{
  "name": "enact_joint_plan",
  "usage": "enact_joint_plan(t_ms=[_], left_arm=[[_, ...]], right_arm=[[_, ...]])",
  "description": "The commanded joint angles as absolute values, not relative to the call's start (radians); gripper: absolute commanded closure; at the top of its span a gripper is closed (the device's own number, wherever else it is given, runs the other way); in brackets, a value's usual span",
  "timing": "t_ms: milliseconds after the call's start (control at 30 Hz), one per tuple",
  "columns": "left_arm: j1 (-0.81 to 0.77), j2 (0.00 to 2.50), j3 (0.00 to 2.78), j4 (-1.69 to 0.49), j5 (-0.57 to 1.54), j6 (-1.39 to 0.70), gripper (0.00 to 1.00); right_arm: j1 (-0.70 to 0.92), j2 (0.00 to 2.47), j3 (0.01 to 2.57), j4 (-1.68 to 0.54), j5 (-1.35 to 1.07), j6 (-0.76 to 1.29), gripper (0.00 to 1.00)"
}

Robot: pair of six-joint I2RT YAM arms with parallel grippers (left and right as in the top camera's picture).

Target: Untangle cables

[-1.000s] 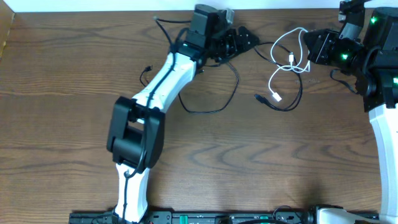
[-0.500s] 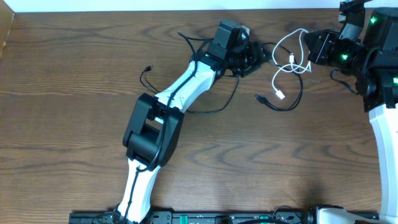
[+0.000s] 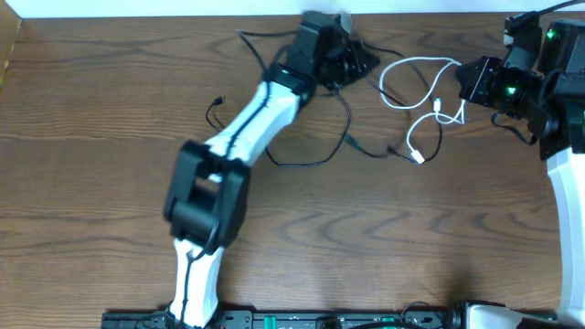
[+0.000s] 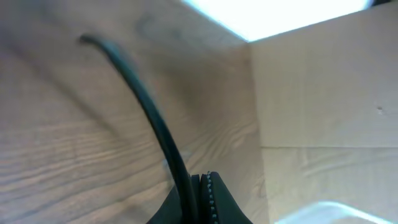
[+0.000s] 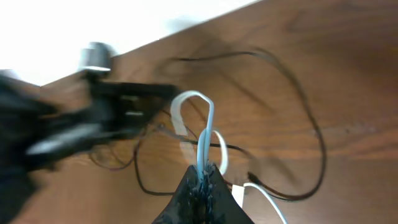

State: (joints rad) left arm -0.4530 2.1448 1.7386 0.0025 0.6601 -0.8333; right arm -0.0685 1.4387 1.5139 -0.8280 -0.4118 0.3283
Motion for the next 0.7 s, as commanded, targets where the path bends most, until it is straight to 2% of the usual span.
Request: enact_joint_plan(t_ms=[0, 300, 667], left_arm=[[-0.436, 1.927, 1.742, -0.024, 0.689, -0.732, 0.92], [-0.393, 1.662, 1.742, -0.070, 0.689, -0.685, 0.92], [-0.293, 1.546, 1.742, -0.008, 0.688, -0.693, 0.93]], right_arm=[[-0.077, 1.497, 1.535, -0.833, -0.391, 0.348, 0.99], [-0.077, 1.655, 1.535, -0.833, -0.403, 0.355, 0.99], [-0.076, 1.750, 1.535, -0.843, -0.413, 0.343, 0.99]])
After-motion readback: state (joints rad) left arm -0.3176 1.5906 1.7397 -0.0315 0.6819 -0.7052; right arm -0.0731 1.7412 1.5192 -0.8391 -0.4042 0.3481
